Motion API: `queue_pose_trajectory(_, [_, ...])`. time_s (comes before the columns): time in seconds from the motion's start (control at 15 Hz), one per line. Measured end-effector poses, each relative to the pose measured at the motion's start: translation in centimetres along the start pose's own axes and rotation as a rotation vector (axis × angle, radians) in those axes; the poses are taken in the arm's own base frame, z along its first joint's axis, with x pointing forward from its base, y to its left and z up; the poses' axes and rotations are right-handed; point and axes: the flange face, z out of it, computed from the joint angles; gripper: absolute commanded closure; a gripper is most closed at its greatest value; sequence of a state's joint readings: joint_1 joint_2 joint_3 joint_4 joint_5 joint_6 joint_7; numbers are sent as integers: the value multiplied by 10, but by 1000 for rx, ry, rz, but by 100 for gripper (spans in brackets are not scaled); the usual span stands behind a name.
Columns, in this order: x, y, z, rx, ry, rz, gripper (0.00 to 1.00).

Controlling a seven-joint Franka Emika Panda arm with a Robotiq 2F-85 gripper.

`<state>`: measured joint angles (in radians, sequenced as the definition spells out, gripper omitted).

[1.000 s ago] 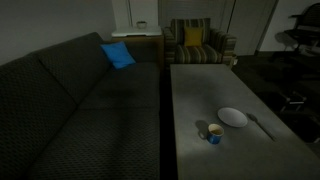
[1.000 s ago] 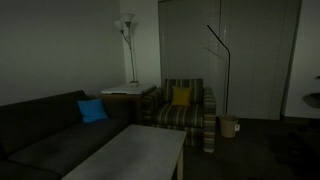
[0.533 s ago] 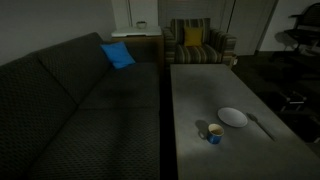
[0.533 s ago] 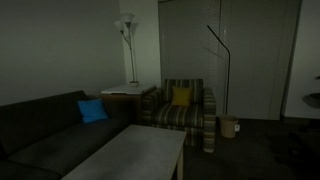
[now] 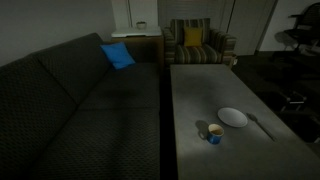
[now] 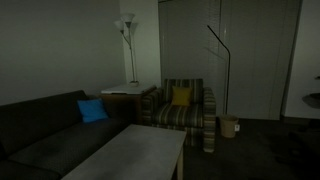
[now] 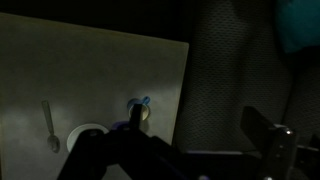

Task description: Put the cup on the white plate

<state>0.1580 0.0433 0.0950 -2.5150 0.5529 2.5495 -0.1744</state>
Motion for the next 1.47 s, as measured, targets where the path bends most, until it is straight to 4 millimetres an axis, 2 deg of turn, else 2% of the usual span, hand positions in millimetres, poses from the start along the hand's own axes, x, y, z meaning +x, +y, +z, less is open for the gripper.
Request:
queue_pose_trajectory(0.27, [-1, -27, 43, -95, 100, -32, 0])
queue_pose_trajectory(0.4, [-3, -34, 67, -145, 119, -52, 0])
queue_pose_trajectory(0.67, [-2, -25, 123, -255, 71, -65, 0])
queue_pose_trajectory(0.73, [-2, -25, 126, -253, 68, -65, 0])
queue_pose_trajectory(1.0, [0, -31, 115, -244, 89, -70, 0])
queue_pose_trajectory(1.13, [-5, -30, 111, -244, 100, -65, 0])
queue_pose_trajectory(1.33, [-16, -26, 98, -208, 200, 56, 0])
queue_pose_trajectory(1.47, [-13, -24, 94, -171, 256, 154, 0])
